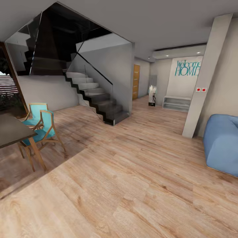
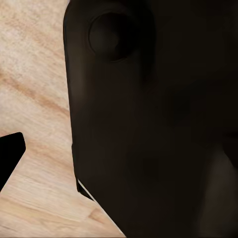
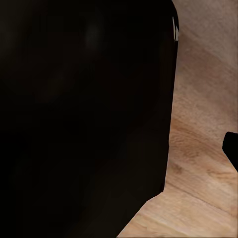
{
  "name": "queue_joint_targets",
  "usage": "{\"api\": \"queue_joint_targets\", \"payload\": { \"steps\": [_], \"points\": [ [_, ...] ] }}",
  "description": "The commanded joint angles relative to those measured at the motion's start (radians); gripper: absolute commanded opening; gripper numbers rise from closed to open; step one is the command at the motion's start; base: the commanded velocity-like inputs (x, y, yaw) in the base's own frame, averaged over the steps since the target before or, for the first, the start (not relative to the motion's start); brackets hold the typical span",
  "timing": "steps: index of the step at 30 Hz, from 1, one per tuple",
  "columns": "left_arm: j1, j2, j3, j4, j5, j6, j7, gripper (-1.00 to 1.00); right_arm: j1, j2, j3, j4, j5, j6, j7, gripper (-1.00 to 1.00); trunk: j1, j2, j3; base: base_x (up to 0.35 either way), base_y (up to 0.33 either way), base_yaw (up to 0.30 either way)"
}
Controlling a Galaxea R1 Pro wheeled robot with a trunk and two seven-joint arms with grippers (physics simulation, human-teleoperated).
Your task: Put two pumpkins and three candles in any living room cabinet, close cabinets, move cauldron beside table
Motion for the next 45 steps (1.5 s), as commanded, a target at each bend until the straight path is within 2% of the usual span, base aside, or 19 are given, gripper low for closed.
{"api": "queue_joint_targets", "payload": {
  "steps": [1,5,12,25,31,38,45],
  "points": [
    [0.0,0.0,0.0,0.0,0.0,0.0,0.0,1.0,0.0,0.0,0.0,0.0,0.0,0.0,0.0,1.0,0.0,0.0,-0.001,0.0,0.0,0.0],
    [0.004,0.002,-0.003,-0.008,-0.004,-0.002,-0.02,1.0,-0.005,0.0,0.001,0.001,0.006,0.02,0.003,1.0,0.0,0.0,-0.001,0.0,0.0,0.0],
    [0.005,0.004,-0.004,-0.018,-0.003,-0.001,-0.02,1.0,-0.006,0.0,0.0,-0.001,-0.003,0.01,0.002,1.0,0.0,0.0,-0.001,0.057,0.0,0.0],
    [0.005,0.006,-0.003,-0.019,-0.003,-0.002,-0.02,1.0,-0.006,0.0,-0.002,0.0,-0.011,-0.063,0.002,1.0,0.0,0.0,-0.001,0.324,0.0,0.0],
    [0.005,0.006,-0.003,-0.019,-0.003,-0.002,-0.019,1.0,-0.006,0.0,0.0,0.0,-0.006,-0.063,0.002,1.0,0.0,0.0,-0.001,0.273,-0.018,0.004],
    [0.005,0.003,-0.004,-0.019,-0.003,-0.005,-0.018,1.0,-0.006,0.001,0.0,-0.001,-0.008,-0.064,0.0,1.0,0.0,0.0,-0.001,0.23,-0.134,0.202],
    [0.005,0.003,-0.003,-0.019,0.0,-0.064,-0.018,1.0,-0.006,0.001,0.0,-0.002,-0.01,-0.064,-0.001,1.0,0.0,0.0,-0.001,0.088,-0.092,0.276]
  ]
}}
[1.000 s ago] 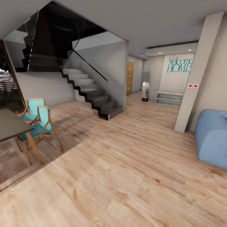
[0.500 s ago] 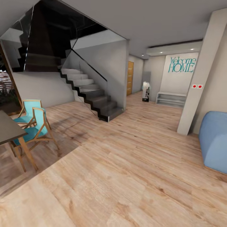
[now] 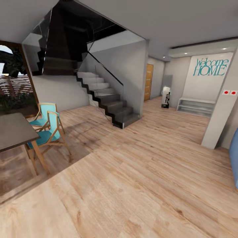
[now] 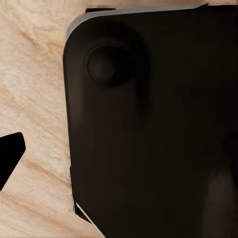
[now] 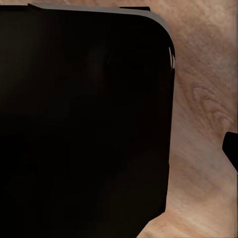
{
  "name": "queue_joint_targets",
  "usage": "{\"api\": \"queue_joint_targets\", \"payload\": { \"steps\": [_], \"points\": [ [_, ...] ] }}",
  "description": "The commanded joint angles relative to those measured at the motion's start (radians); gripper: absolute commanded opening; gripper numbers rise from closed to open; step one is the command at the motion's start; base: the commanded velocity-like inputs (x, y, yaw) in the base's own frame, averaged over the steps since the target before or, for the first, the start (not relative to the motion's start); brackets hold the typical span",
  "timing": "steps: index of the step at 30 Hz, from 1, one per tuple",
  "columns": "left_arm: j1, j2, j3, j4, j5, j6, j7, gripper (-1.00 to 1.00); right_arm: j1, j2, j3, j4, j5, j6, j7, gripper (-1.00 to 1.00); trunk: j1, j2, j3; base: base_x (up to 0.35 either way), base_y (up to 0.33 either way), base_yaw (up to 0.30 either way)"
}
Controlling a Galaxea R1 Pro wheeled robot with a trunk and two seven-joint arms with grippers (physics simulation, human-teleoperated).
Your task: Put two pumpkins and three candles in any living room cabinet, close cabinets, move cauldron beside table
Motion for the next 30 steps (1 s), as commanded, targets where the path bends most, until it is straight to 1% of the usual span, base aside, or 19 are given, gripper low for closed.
{"api": "queue_joint_targets", "payload": {
  "steps": [1,16,20,22,26,30],
  "points": [
    [0.0,0.0,0.002,-0.001,0.001,-0.005,-0.002,1.0,-0.001,0.0,0.0,0.001,-0.001,-0.004,0.0,1.0,0.0,0.0,-0.001,0.011,-0.012,0.278],
    [0.0,0.002,0.005,-0.001,0.004,-0.011,-0.002,1.0,-0.001,0.0,0.002,0.001,0.011,-0.003,0.002,1.0,0.0,0.0,-0.001,0.001,-0.002,0.277],
    [0.0,0.01,0.001,-0.004,0.0,-0.011,0.002,1.0,-0.001,0.0,0.004,0.001,0.012,-0.004,0.003,1.0,0.0,0.0,-0.001,0.0,0.0,0.272],
    [-0.001,0.011,0.0,-0.003,-0.001,-0.012,0.006,1.0,-0.001,0.0,0.004,0.001,0.013,-0.02,0.006,1.0,0.0,0.0,-0.001,0.0,0.0,0.269],
    [-0.001,0.01,0.002,-0.003,0.001,-0.014,0.009,1.0,-0.001,0.0,0.008,0.002,0.015,-0.094,0.013,1.0,0.0,0.0,-0.002,0.0,0.0,0.251],
    [-0.001,0.009,0.002,-0.004,0.004,-0.018,0.009,1.0,-0.001,0.0,0.009,0.004,0.016,-0.115,0.015,1.0,0.0,0.0,-0.005,0.0,0.0,0.241]
  ]
}}
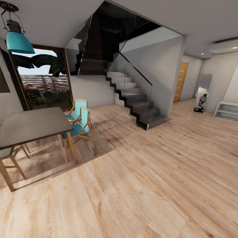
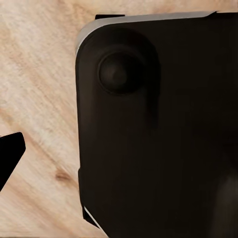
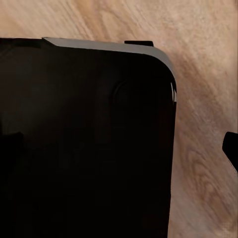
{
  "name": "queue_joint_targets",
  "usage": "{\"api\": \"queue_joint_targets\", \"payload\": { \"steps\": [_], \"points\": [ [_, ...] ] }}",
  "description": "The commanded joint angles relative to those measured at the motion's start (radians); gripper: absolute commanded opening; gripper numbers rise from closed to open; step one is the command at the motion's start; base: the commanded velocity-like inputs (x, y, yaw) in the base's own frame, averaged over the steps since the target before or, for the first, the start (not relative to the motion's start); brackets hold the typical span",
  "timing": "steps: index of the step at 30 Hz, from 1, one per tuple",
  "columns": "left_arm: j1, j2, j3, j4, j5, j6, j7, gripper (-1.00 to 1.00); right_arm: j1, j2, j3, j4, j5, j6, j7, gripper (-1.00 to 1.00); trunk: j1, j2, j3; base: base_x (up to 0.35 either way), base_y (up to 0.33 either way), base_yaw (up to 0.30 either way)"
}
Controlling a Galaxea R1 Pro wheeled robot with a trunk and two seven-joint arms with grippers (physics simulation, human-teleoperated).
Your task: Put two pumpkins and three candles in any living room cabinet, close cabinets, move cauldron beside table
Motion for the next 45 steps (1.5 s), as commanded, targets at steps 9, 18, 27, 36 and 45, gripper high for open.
{"api": "queue_joint_targets", "payload": {
  "steps": [9,18,27,36,45],
  "points": [
    [0.001,0.004,-0.003,0.0,-0.005,-0.003,0.0,1.0,-0.001,0.0,0.001,0.001,0.001,-0.01,0.0,1.0,0.0,0.0,-0.007,0.0,0.0,0.239],
    [0.001,0.004,-0.003,0.0,-0.005,-0.003,0.0,1.0,-0.001,0.0,0.001,0.001,0.002,-0.01,0.001,1.0,0.0,0.0,-0.013,0.0,0.0,0.238],
    [0.0,0.003,-0.002,0.0,-0.005,-0.003,0.0,1.0,-0.001,0.0,0.001,0.001,0.002,-0.012,0.001,1.0,0.0,0.0,-0.018,0.0,0.0,0.238],
    [0.0,0.003,-0.002,-0.001,-0.005,-0.003,0.0,1.0,-0.001,0.0,0.001,0.001,0.002,-0.012,0.001,1.0,0.0,0.0,-0.024,0.0,0.0,0.239],
    [0.0,0.003,-0.002,0.0,-0.005,-0.003,0.0,1.0,-0.001,0.0,0.001,0.001,0.002,-0.012,0.002,1.0,0.0,0.0,-0.029,0.0,0.0,0.238]
  ]
}}
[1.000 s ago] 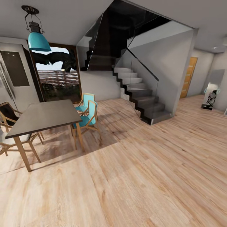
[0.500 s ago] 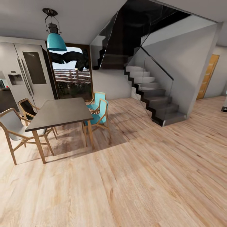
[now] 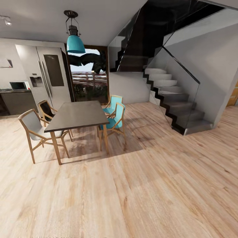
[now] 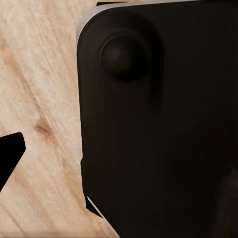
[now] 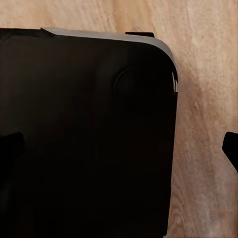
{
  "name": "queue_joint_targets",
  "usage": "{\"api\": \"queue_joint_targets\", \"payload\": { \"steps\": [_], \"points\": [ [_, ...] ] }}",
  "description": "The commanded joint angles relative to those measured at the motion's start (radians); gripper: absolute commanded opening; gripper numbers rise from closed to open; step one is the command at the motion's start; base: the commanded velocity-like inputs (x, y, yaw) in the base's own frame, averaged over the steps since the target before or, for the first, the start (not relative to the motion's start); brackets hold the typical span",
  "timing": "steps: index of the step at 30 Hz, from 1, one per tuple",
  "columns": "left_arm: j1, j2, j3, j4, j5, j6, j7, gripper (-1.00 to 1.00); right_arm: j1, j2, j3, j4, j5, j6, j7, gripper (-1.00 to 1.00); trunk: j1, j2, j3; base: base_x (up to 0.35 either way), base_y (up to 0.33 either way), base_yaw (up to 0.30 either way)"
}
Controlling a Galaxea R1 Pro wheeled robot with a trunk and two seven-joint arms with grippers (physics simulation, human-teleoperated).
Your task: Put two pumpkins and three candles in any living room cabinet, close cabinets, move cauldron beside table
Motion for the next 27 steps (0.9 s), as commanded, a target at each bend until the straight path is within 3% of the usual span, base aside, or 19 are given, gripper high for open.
{"api": "queue_joint_targets", "payload": {
  "steps": [1,27],
  "points": [
    [0.0,0.0,0.0,-0.001,0.0,-0.002,-0.001,1.0,-0.001,0.0,0.0,0.001,0.001,-0.003,0.001,1.0,0.0,0.0,-0.001,0.0,0.0,0.238],
    [0.0,0.0,0.0,-0.001,0.0,-0.002,-0.001,1.0,-0.001,0.0,0.0,0.001,0.001,-0.003,0.0,1.0,0.0,0.0,-0.013,0.0,0.0,0.238]
  ]
}}
